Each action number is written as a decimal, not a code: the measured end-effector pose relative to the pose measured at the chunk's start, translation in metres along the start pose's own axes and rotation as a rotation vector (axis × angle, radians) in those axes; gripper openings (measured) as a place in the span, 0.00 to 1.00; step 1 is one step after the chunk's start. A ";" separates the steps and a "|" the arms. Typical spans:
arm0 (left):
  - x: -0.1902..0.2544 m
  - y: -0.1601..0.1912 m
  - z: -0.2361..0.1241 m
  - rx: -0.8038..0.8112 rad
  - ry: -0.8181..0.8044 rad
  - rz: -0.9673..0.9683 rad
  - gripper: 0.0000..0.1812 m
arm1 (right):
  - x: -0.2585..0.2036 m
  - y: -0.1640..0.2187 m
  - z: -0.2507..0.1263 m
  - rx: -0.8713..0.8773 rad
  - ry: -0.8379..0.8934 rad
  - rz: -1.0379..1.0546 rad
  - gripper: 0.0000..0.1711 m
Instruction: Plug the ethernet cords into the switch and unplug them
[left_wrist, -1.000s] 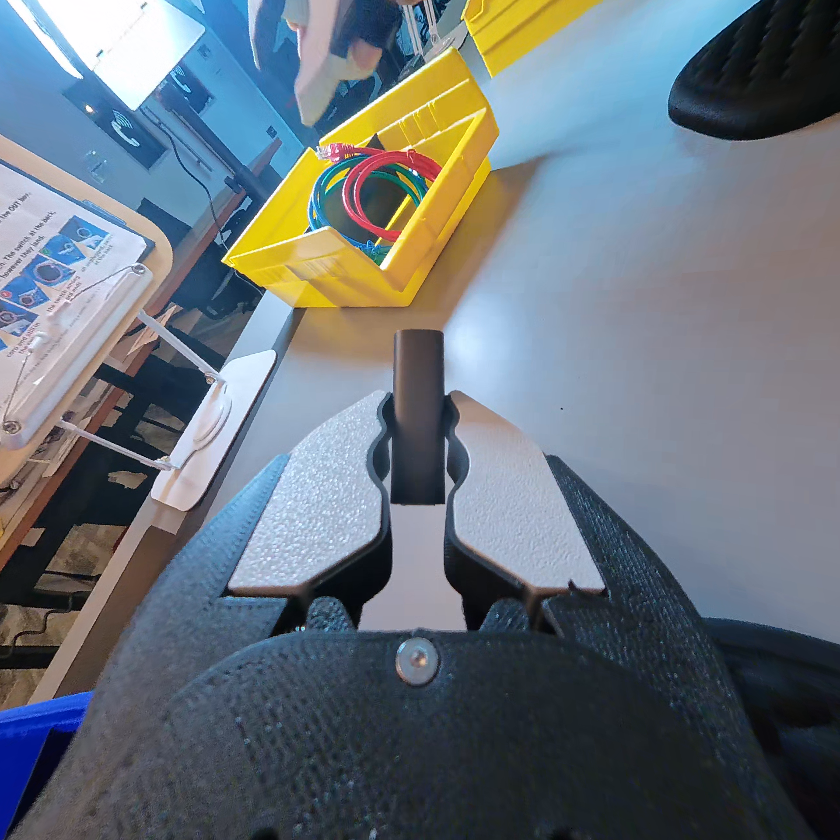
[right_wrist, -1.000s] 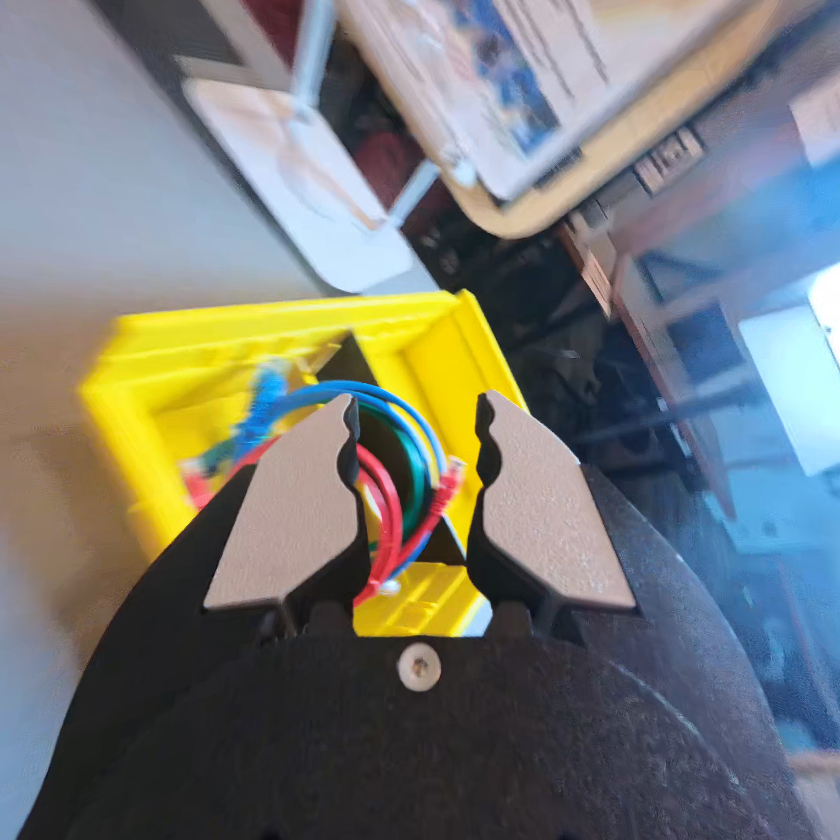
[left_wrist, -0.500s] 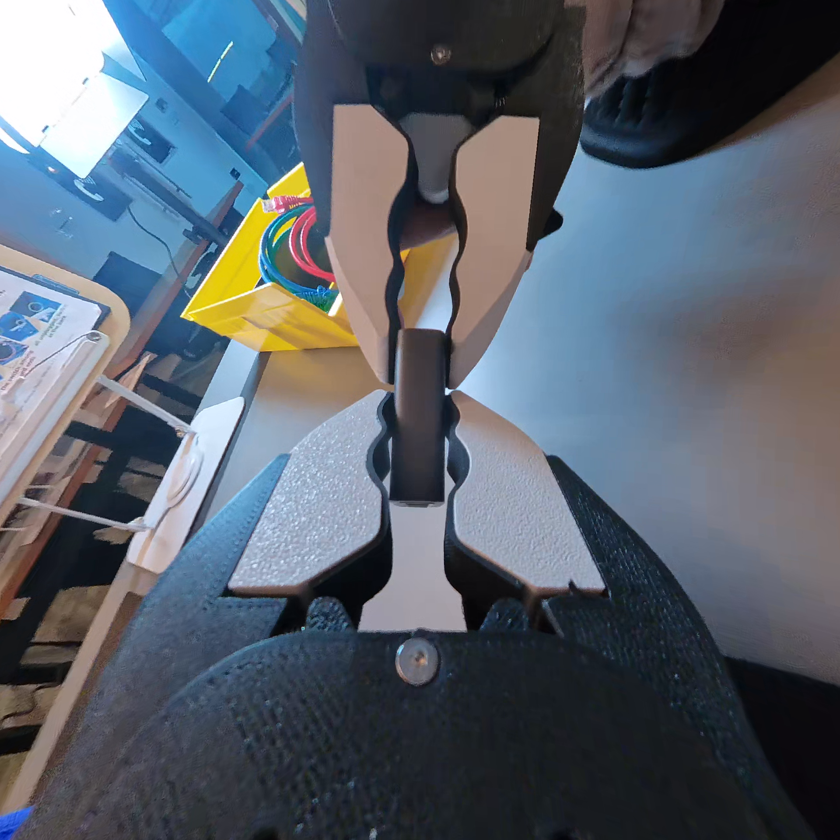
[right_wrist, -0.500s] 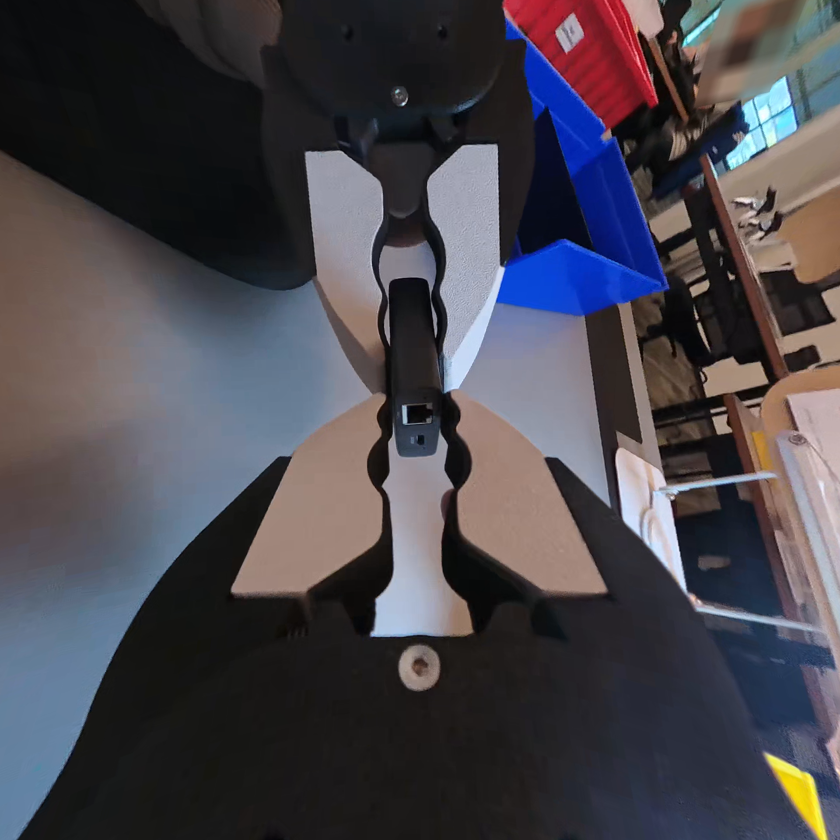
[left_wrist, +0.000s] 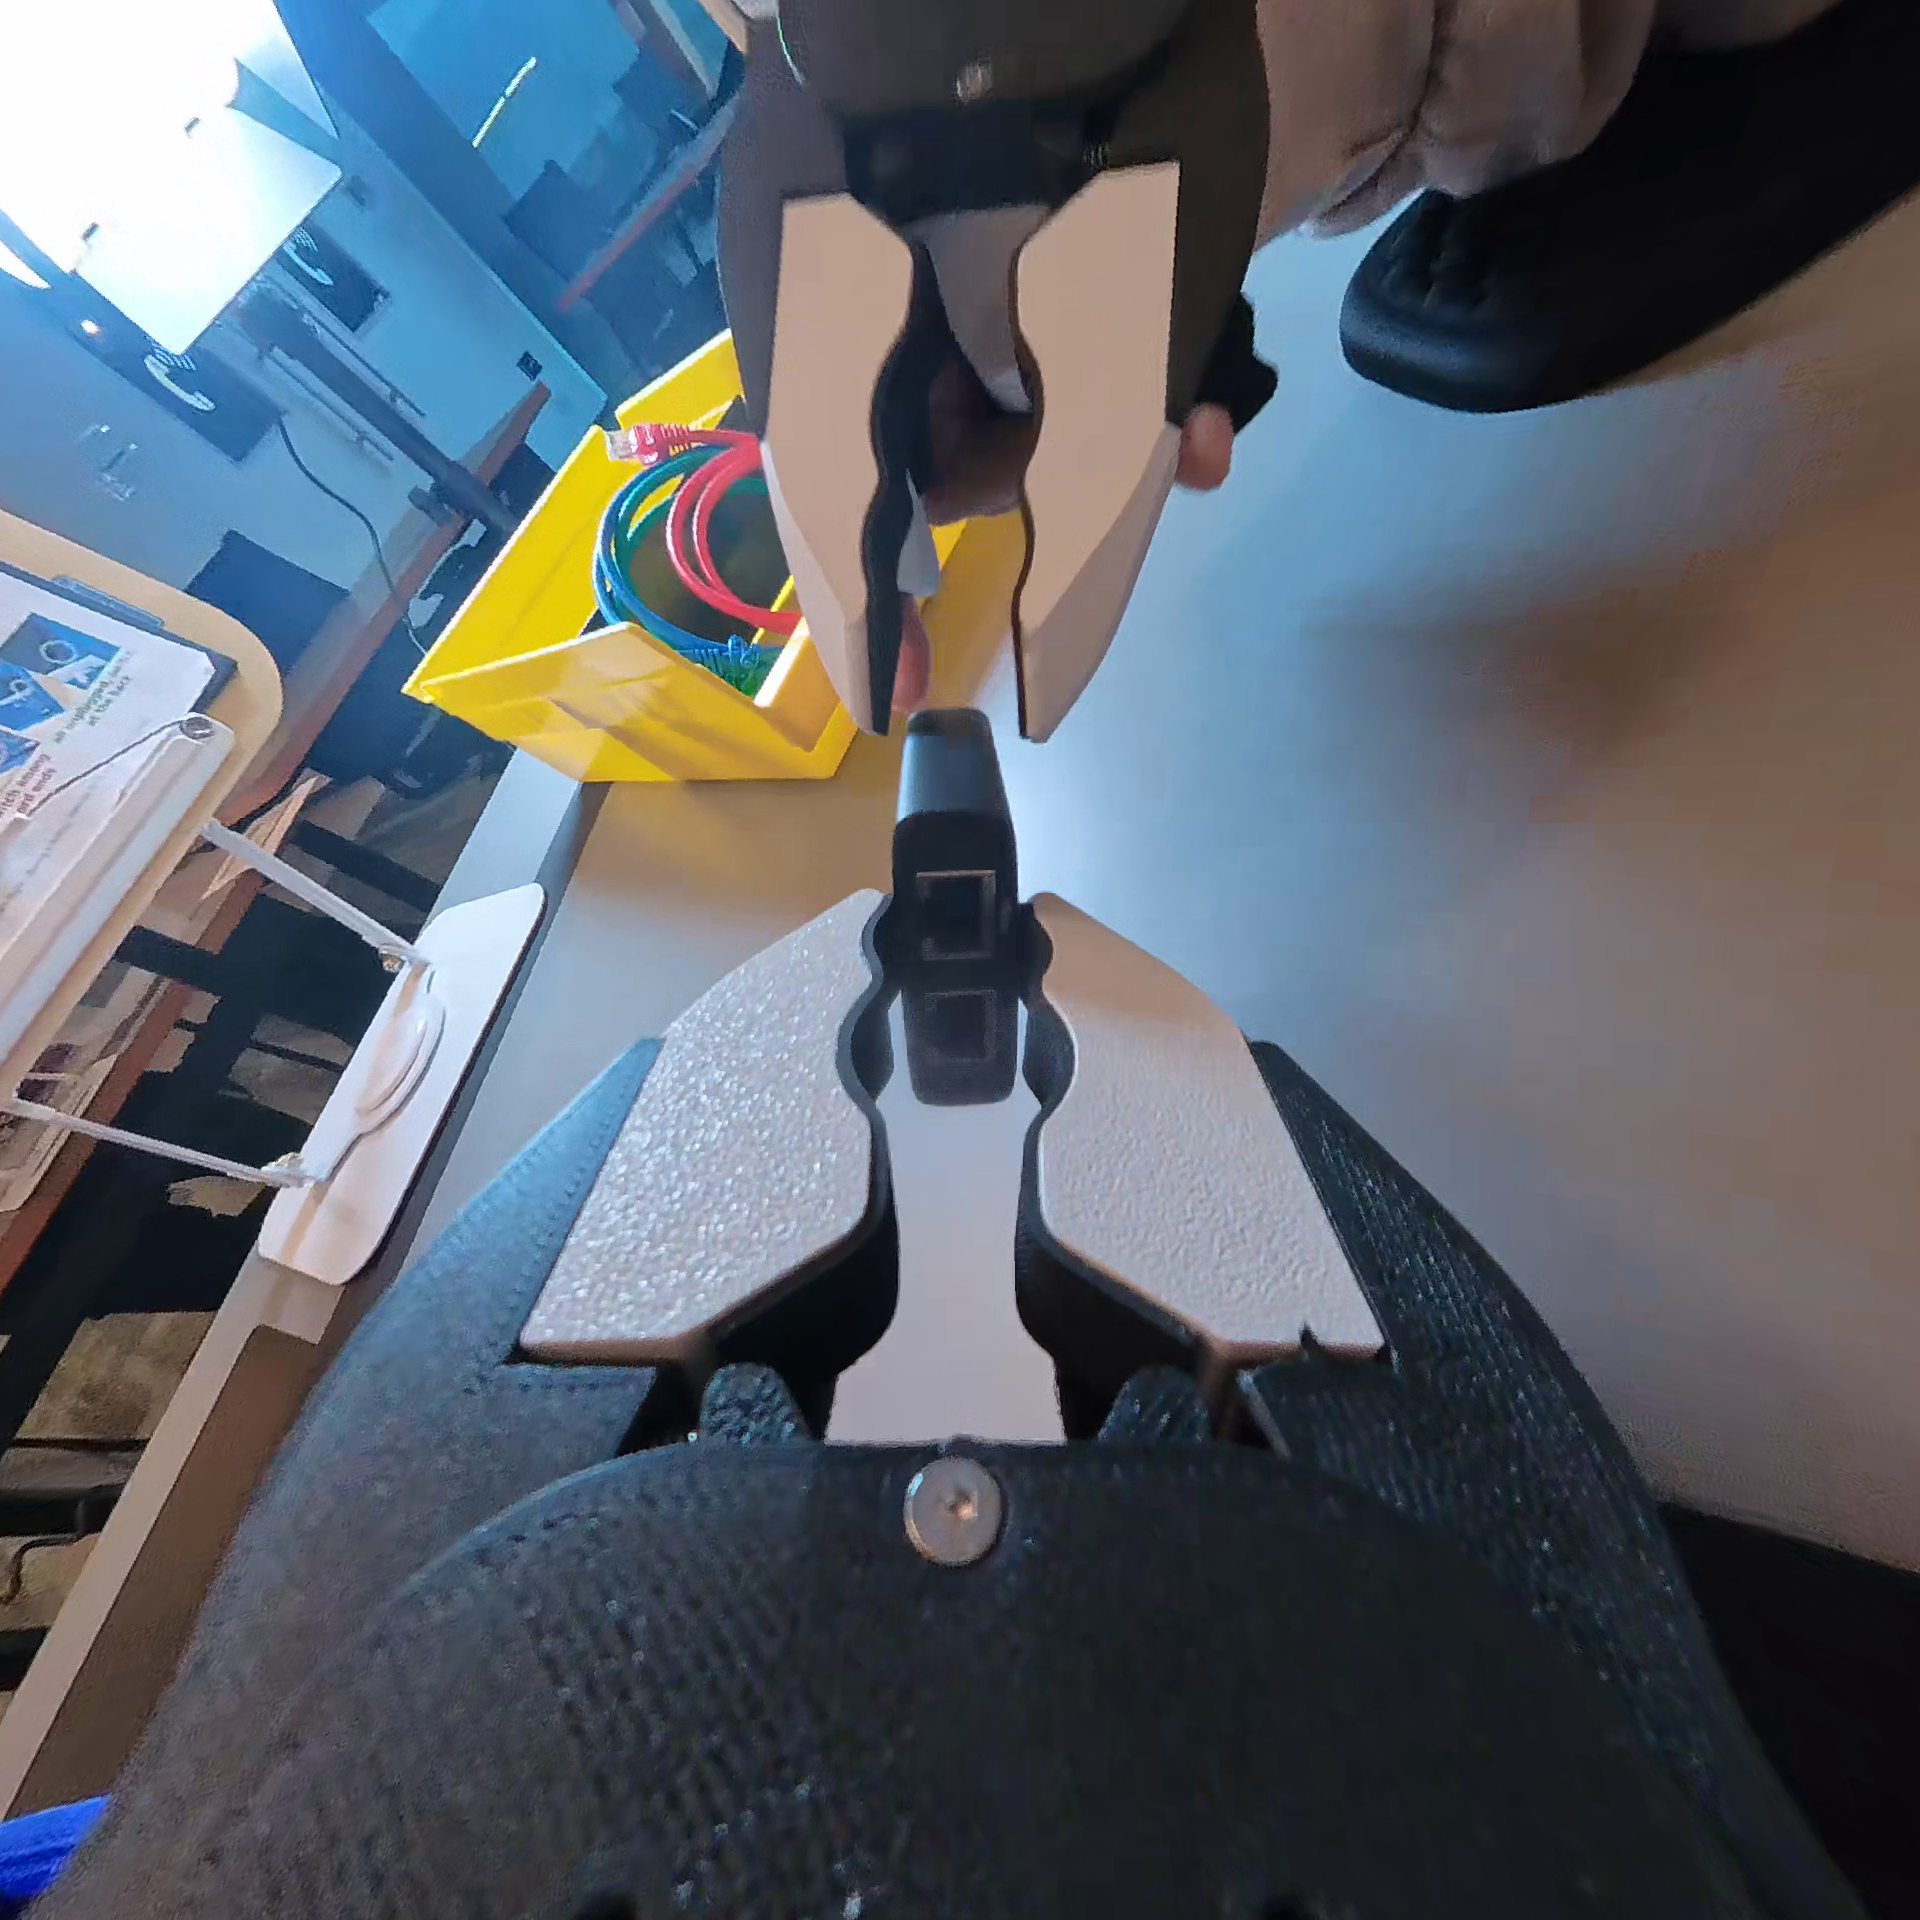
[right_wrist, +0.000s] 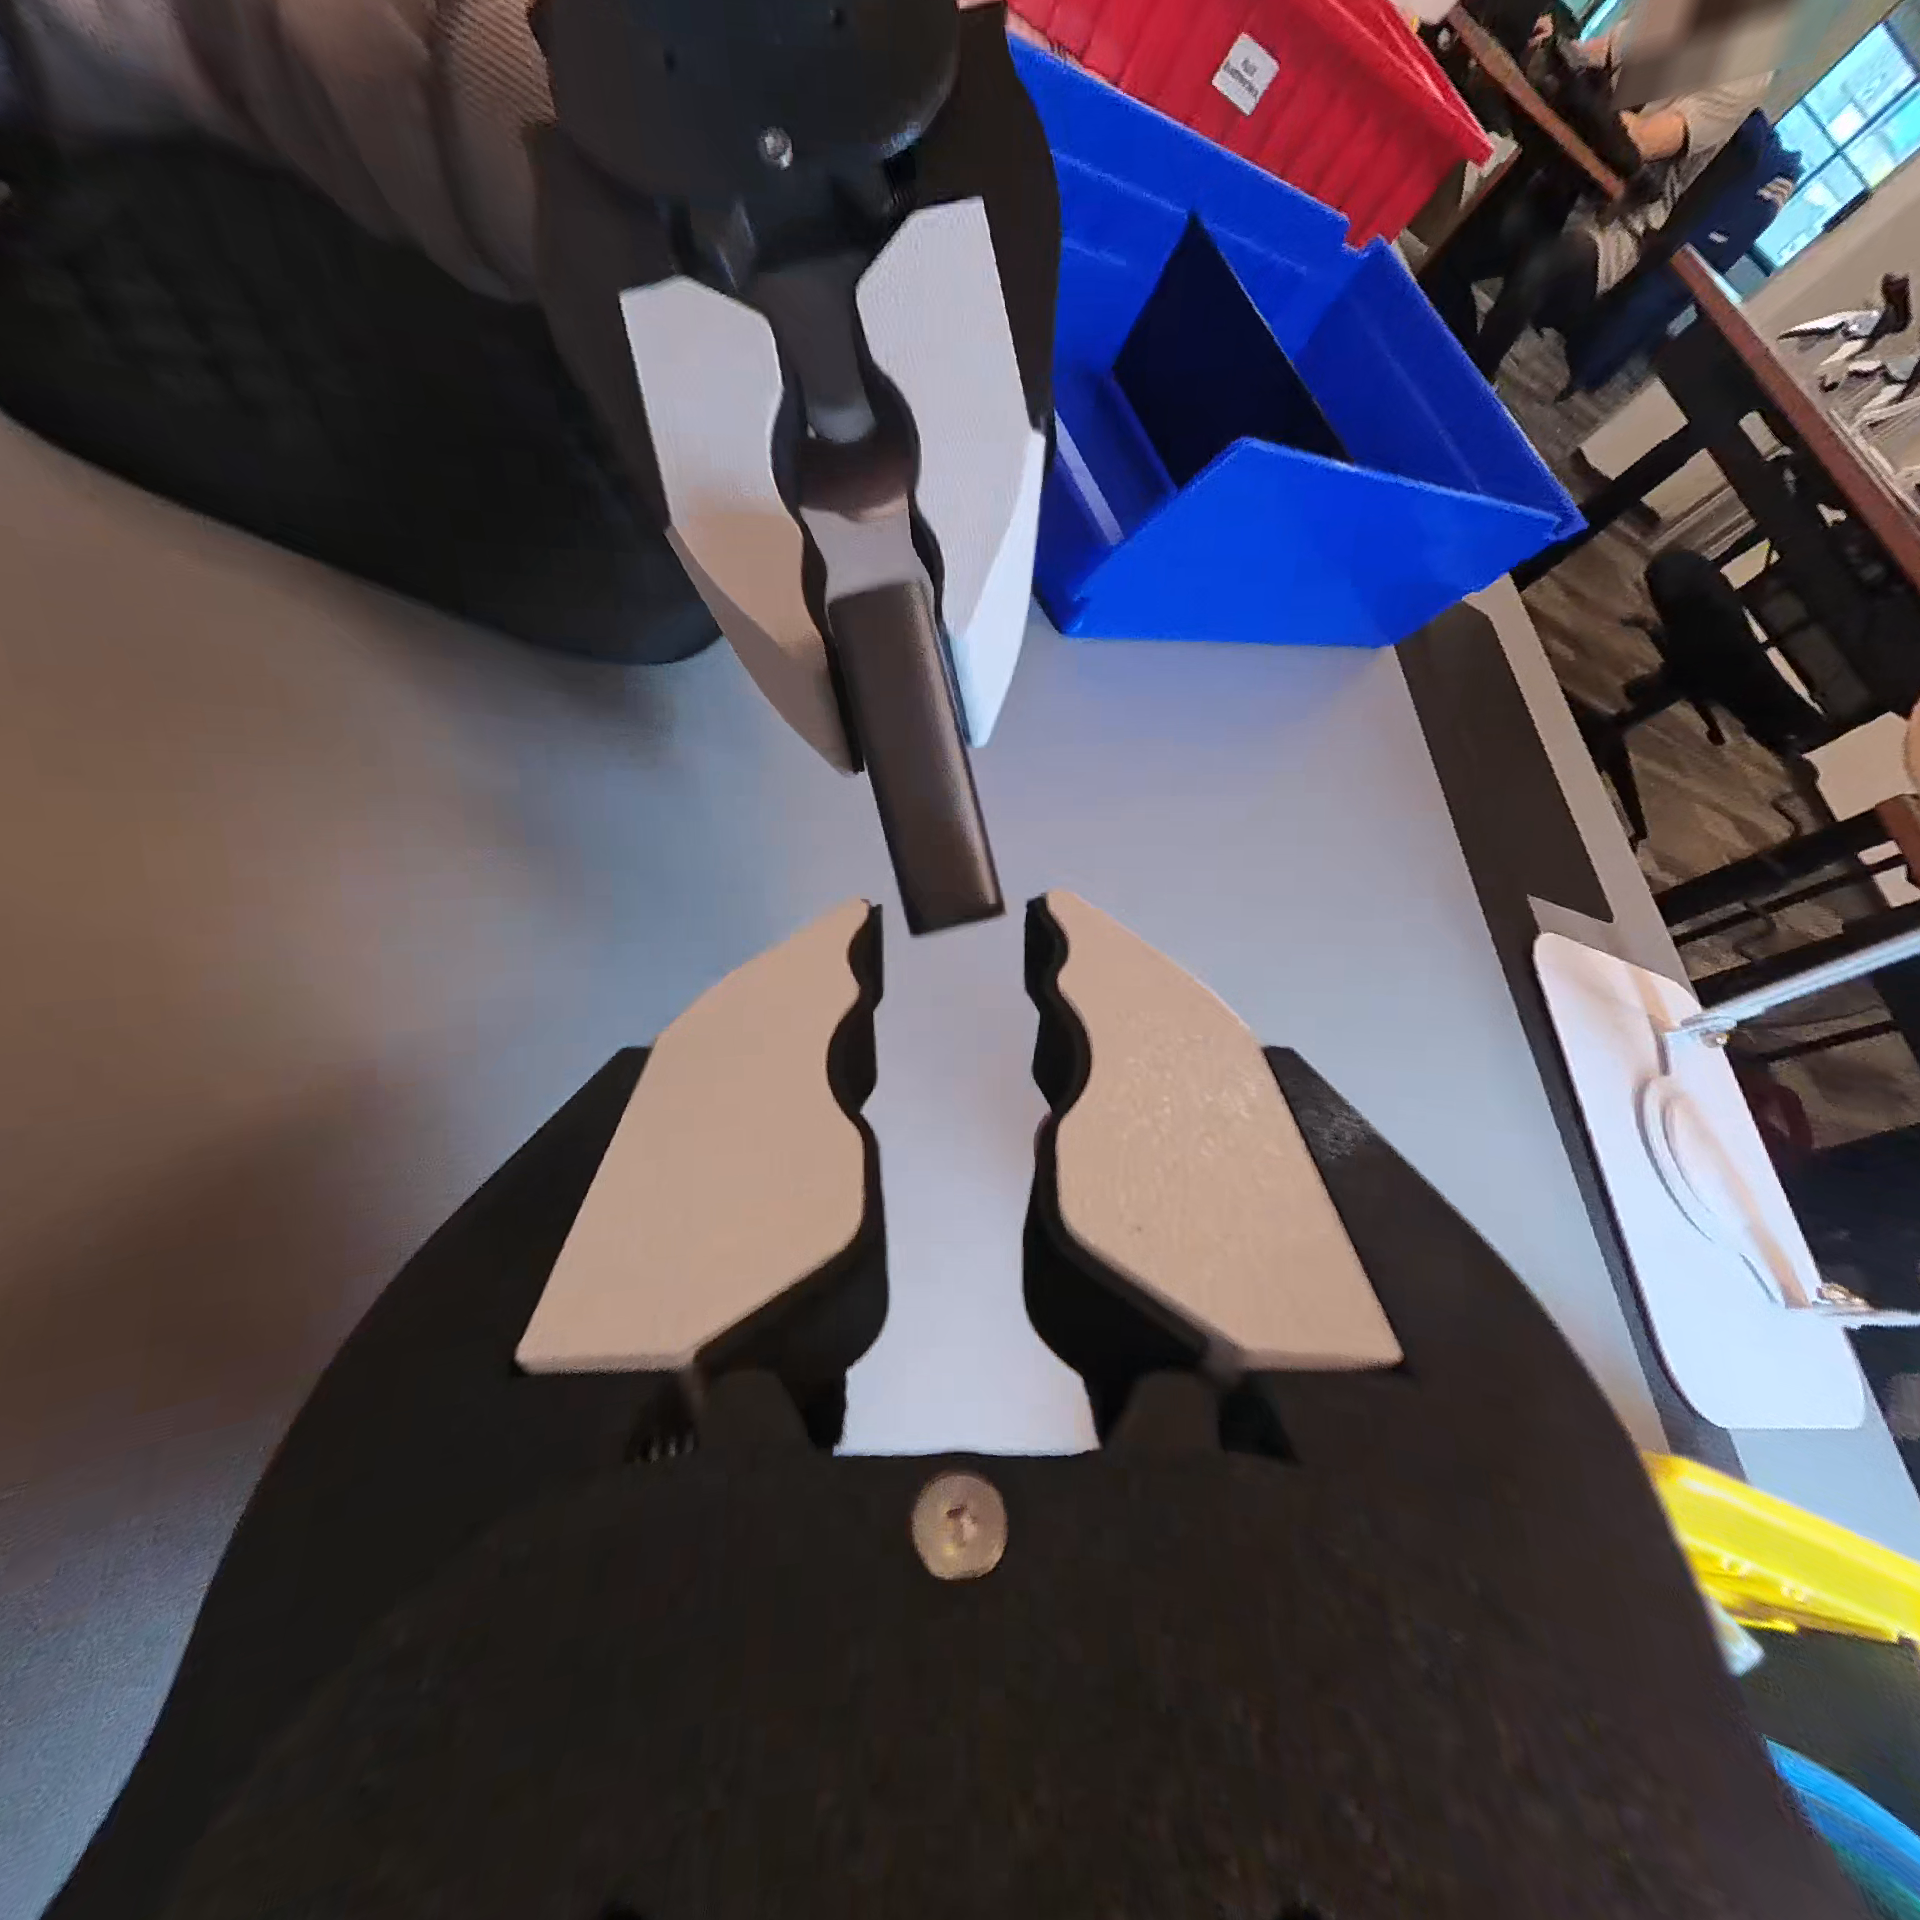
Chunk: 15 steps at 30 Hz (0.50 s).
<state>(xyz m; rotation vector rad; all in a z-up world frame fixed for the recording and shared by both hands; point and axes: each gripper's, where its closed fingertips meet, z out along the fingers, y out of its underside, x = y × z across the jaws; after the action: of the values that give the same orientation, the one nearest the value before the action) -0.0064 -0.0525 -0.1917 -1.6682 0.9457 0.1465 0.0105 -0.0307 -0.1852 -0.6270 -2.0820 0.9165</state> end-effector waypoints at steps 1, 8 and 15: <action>0.001 0.001 0.001 -0.006 0.003 0.003 0.12 | -0.002 -0.005 -0.001 0.003 -0.004 -0.006 0.16; 0.008 -0.005 0.003 0.009 0.019 0.035 0.12 | -0.013 -0.012 0.014 -0.051 0.000 -0.139 0.12; -0.021 -0.013 -0.010 0.082 -0.133 -0.008 0.10 | 0.014 -0.017 -0.011 -0.079 0.041 -0.135 0.11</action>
<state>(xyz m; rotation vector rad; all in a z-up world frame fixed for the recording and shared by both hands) -0.0157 -0.0504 -0.1665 -1.5668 0.8343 0.2089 0.0091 -0.0274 -0.1606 -0.5339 -2.1041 0.7428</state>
